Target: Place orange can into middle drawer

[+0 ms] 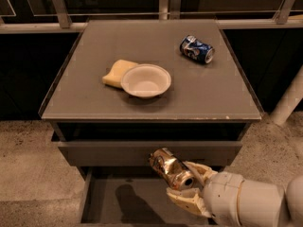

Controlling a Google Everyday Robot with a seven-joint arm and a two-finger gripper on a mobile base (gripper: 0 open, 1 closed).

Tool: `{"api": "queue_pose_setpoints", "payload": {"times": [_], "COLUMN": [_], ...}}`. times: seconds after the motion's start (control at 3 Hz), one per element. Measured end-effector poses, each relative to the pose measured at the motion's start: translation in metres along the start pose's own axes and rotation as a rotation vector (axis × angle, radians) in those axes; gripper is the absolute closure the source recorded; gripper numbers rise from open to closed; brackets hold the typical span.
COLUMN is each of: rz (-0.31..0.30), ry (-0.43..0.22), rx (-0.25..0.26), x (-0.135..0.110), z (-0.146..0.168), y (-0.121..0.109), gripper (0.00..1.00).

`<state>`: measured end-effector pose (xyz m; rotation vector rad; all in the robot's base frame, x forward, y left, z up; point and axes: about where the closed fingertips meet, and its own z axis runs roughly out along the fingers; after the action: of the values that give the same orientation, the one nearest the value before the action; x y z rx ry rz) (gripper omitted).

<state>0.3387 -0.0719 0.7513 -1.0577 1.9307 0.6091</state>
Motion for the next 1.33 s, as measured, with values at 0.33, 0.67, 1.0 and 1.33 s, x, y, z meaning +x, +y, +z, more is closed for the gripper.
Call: {"api": "queue_pose_setpoints", "payload": {"times": [0.33, 0.67, 1.0, 1.33], "rz": [0.073, 0.032, 0.033, 0.071], "ry": [-0.055, -0.058, -0.058, -0.075], "rx": [0.118, 0.157, 0.156, 0.17], "x": [0.036, 0.037, 0.036, 0.05], "z": [0.013, 0.012, 0.013, 0.02], "y": [-0.005, -0.01, -0.01, -0.005], "gripper": [1.0, 1.0, 1.0, 1.0]}}
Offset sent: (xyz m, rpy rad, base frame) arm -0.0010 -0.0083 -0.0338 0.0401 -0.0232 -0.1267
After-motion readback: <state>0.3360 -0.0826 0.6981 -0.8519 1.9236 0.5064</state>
